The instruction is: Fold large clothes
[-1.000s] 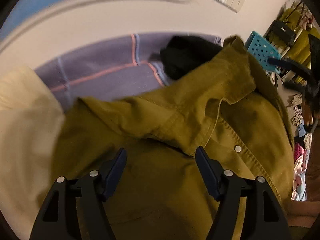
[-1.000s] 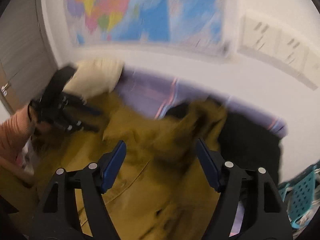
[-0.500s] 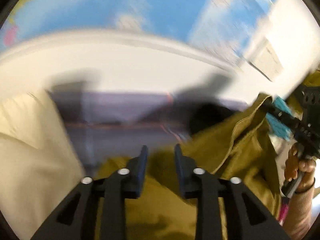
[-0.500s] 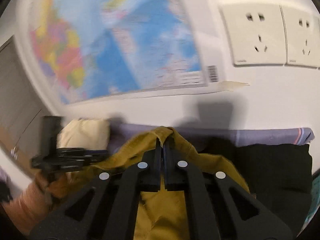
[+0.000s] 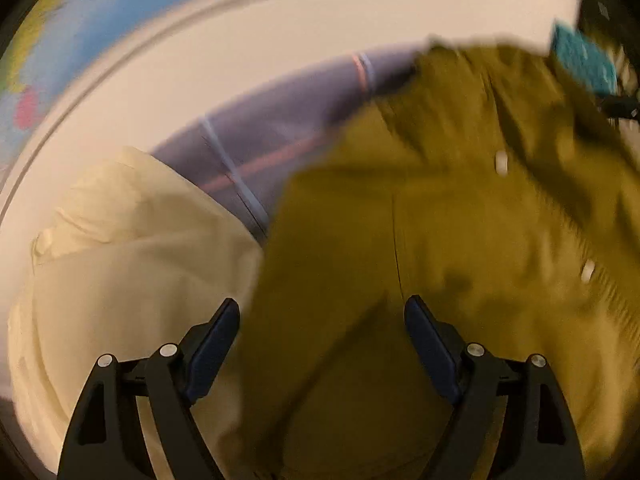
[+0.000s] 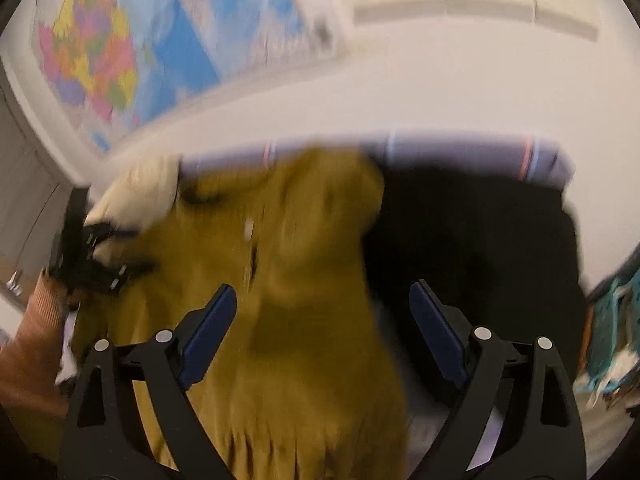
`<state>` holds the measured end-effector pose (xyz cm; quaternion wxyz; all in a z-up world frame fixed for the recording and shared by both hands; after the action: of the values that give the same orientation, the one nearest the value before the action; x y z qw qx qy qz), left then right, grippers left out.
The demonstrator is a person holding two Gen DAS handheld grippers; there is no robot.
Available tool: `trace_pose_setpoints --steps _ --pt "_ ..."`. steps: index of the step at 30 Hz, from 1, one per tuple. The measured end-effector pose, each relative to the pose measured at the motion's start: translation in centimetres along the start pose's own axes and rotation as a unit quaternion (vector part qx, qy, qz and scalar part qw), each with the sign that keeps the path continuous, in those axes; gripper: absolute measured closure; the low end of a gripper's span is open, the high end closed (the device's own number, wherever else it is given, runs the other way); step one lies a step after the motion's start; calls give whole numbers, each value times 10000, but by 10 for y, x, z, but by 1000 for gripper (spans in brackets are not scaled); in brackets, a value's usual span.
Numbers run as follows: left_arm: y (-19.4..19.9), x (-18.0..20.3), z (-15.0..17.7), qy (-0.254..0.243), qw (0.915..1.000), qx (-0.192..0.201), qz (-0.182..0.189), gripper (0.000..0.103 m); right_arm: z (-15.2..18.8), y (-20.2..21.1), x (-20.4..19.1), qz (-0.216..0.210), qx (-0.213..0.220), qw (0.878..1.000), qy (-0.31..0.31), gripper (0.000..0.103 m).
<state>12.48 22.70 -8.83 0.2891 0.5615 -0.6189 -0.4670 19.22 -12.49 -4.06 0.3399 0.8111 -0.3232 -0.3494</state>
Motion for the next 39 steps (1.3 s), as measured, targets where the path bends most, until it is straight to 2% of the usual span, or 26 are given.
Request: trace_pose_setpoints --steps 1,2,3,4,5,8,11,13,14,15,16,17,18,19,20,21,23,24,27,29,31,34,35,36,38,39 --pt "-2 4 1 -101 9999 -22 -78 27 10 -7 -2 38 -105 9999 21 24" --pt "-4 7 2 -214 9994 -31 -258 45 17 -11 -2 0 -157 9999 5 36" --pt "-3 6 1 -161 9993 -37 -323 73 20 -14 -4 -154 -172 9997 -58 68" --pt "-1 4 -1 -17 9997 -33 -230 87 21 -13 -7 -318 -165 9993 -129 91" --pt "4 -2 -5 192 9997 51 -124 94 17 -6 -12 -333 1 9994 -47 97" --pt "31 -21 -17 690 9955 580 -281 96 -1 37 -25 -487 700 9963 57 100" --pt "53 -35 -30 977 9904 886 -415 99 -30 96 -17 -405 1726 9840 -169 101" --pt "71 -52 -45 1105 9752 1291 -1417 102 -48 110 2 -25 2048 9781 -369 100" --pt "77 -57 -49 1191 9708 1401 -1541 102 -51 105 8 190 2031 9781 -415 100" --pt "80 -64 -52 1380 9703 1433 -1378 100 -54 97 19 399 1953 9784 -541 100" --pt "79 -68 -53 1556 9759 1325 -760 97 -54 87 33 608 1850 9784 -698 100" --pt "80 -66 -51 1568 9782 1278 -473 89 -50 67 47 922 1584 9800 -777 99" --pt "83 -61 -47 1515 9791 1303 -373 79 -41 45 63 980 1230 9826 -989 96" --pt "88 -52 -40 1251 9807 1403 -536 71 -34 35 73 1006 1074 9825 -1141 93" --pt "92 -44 -32 1010 9828 1424 -599 48 -22 22 83 1072 897 9820 -1269 90" --pt "92 -40 -25 825 9850 1408 -562 31 -12 16 91 1052 824 9810 -1405 82" --pt "92 -27 -4 594 9899 1261 -271 30 5 18 100 773 928 9775 -1727 58" --pt "86 -27 8 573 9907 1215 -234 29 10 21 99 616 952 9768 -1815 41" --pt "79 -26 34 655 9932 959 -111 22 28 31 82 289 852 9841 -1534 32" --pt "72 -22 66 757 9940 686 402 22 42 37 68 72 825 9876 -1334 20" --pt "67 -16 89 824 9921 503 798 17 63 45 58 -191 687 9894 -1262 17" --pt "59 2 112 709 9919 365 984 17 91 54 46 -394 604 9905 -1170 16" --pt "55 5 116 708 9918 317 1016 21 103 56 41 -482 575 9902 -1175 16" --pt "50 11 120 679 9931 270 914 43 111 58 37 -561 513 9902 -1170 18" --pt "45 17 120 644 9954 300 640 62 123 60 31 -686 460 9902 -1129 47" --pt "48 15 118 708 9952 376 564 81 126 61 28 -796 445 9891 -1157 76"
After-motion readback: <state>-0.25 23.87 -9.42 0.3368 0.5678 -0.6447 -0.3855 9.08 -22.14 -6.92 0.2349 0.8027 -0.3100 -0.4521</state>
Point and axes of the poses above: each gripper's, at about its wrist camera, not at the fingertips, and y roughly against the way its jaws point, x to its right, z to its underside, the point moved 4 cm from there along -y, roughly the way its jaws point
